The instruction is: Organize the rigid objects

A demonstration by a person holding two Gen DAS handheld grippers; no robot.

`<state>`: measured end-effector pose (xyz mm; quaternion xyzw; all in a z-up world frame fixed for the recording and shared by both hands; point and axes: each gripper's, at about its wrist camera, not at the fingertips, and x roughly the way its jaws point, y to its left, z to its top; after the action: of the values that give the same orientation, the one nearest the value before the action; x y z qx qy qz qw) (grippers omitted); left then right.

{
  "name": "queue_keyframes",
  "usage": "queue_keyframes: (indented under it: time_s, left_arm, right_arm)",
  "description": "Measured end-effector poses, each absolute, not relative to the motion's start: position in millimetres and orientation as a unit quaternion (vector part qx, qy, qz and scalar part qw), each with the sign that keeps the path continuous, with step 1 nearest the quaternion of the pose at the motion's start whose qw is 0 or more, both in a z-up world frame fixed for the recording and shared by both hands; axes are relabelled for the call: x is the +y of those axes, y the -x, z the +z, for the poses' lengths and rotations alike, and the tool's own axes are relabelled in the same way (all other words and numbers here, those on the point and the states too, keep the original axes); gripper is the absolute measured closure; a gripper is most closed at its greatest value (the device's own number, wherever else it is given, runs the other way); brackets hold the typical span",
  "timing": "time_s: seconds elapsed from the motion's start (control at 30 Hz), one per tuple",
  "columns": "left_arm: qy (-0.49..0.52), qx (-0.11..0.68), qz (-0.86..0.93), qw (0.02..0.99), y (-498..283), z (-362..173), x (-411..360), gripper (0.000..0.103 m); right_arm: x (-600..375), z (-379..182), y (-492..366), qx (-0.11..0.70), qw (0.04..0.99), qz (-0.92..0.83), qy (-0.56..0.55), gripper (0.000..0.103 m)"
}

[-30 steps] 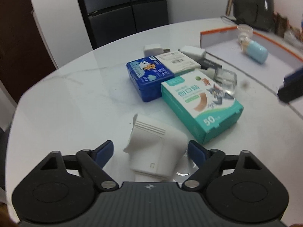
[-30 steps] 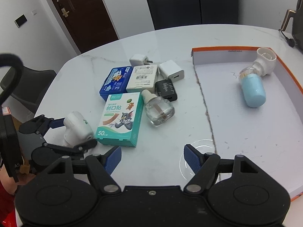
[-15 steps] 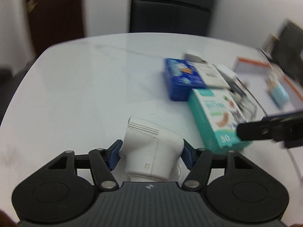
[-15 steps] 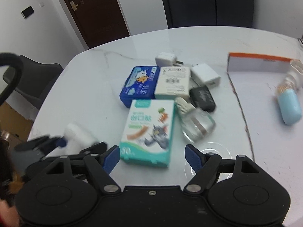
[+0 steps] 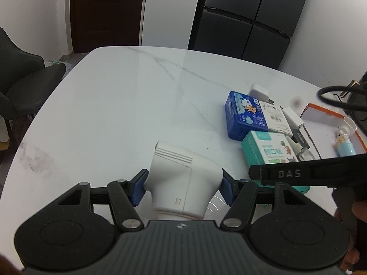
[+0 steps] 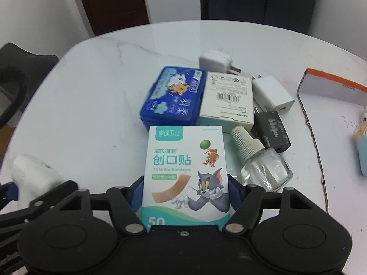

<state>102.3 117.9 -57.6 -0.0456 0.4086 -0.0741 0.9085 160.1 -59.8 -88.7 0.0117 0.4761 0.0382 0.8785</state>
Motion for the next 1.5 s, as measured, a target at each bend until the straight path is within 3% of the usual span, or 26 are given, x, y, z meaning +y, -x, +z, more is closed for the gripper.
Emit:
queue_keyframes:
  time_s: [0.23,0.8,1.5]
  left_arm:
    - [0.088,0.409,-0.053,0.907,-98.5,-40.6,111.0,0.038]
    - [0.065,0.375,-0.079,0.921,-71.4,14.8,22.2,0.038]
    - [0.038,0.373,-0.112,0.92,-50.7,27.6,-80.2,0.038]
  right_arm:
    - [-71.6,-53.8,-128.3,0.443,0.894,0.064,-0.007,0.02]
    - [-158.3,15.3,-73.0,0.408,0.913,0.032,-0.014,0.02]
    - [-264.5,31.3,-37.6,0.399,0.916,0.004,-0.044,0.02]
